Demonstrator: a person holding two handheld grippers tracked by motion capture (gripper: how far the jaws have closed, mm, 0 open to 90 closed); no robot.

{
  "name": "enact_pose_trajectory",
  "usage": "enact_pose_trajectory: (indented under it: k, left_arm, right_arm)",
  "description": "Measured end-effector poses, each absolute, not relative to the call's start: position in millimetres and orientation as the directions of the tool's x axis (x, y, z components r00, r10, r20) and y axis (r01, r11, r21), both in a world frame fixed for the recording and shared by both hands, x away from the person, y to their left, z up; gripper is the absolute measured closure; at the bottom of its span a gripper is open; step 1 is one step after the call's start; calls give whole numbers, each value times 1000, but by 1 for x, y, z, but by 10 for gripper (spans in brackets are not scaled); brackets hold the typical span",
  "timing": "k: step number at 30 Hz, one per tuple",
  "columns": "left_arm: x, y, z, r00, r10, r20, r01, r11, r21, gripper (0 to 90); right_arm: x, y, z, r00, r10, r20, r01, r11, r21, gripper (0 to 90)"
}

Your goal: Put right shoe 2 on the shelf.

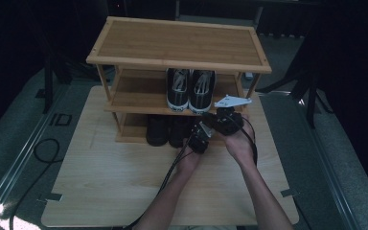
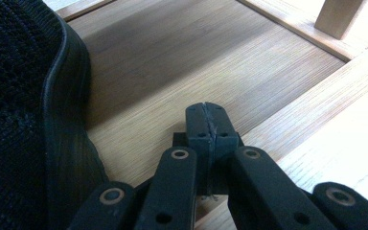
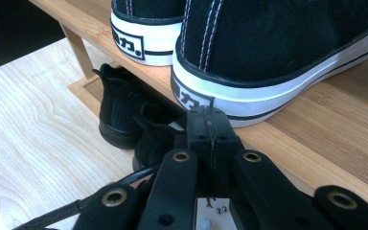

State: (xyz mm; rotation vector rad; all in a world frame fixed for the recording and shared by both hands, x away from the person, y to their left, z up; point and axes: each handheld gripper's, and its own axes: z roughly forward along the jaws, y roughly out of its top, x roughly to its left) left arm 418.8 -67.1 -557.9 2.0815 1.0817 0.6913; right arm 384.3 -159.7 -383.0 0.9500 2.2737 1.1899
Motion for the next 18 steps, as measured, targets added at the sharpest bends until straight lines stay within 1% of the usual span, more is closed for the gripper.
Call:
enact_pose_trajectory:
  k: [10, 18]
  left_arm:
    - [419, -67, -558, 515, 846, 141, 483, -421, 768, 900]
    - [419, -68, -559, 523, 842, 132, 481, -419, 770, 900]
  right_arm:
    - [383, -160, -384, -687, 725, -41, 379, 407, 831, 900]
    - [372, -179, -381, -672, 739, -42, 370, 385, 846, 900]
